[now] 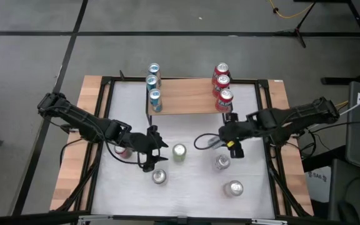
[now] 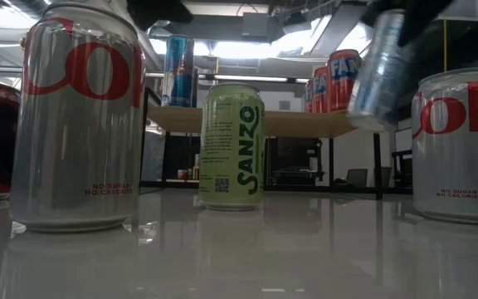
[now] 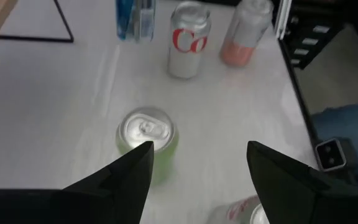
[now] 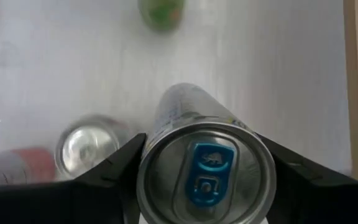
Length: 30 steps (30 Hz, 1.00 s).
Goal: Sort soda cans
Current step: Put the blue soda can on the shelf aligned with the blue soda cans
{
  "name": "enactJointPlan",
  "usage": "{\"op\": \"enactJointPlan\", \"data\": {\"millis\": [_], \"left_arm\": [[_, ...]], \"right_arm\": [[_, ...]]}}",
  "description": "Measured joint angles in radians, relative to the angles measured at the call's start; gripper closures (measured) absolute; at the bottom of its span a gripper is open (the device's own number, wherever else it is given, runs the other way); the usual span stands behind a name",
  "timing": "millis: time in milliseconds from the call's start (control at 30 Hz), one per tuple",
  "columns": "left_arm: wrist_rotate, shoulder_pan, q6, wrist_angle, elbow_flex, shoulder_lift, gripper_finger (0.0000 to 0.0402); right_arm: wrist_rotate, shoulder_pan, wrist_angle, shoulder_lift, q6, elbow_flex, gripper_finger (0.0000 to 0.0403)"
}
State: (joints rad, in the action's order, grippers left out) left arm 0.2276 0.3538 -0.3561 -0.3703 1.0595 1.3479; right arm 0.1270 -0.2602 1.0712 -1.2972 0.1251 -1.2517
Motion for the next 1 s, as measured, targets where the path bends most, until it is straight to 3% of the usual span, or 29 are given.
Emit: {"op": "enactJointPlan", "data": {"millis": [200, 433, 700, 1000], "left_arm": [[0.034, 0.0, -0.001, 0.083, 0.0, 0.0, 0.015], [0.12, 0.0, -0.015, 0.106, 0.0, 0.0, 0.015], [0.177, 0.0, -0.033, 0.172, 0.0, 0.01, 0.015], [0.202, -0.008, 0.028, 0.279, 0.0, 0.116, 0.015]], "right_arm": [[-0.097, 0.076, -0.113, -0.055, -0.219, -0.04, 0.0173], [-0.146, 0.085, -0.199, -0.154, -0.417, -0.045, 0.0172], [-0.147, 0.085, -0.114, -0.247, -0.448, -0.045, 0.0171], [-0.147, 0.084, -0.091, -0.325, -0.447, -0.045, 0.0171]]}}
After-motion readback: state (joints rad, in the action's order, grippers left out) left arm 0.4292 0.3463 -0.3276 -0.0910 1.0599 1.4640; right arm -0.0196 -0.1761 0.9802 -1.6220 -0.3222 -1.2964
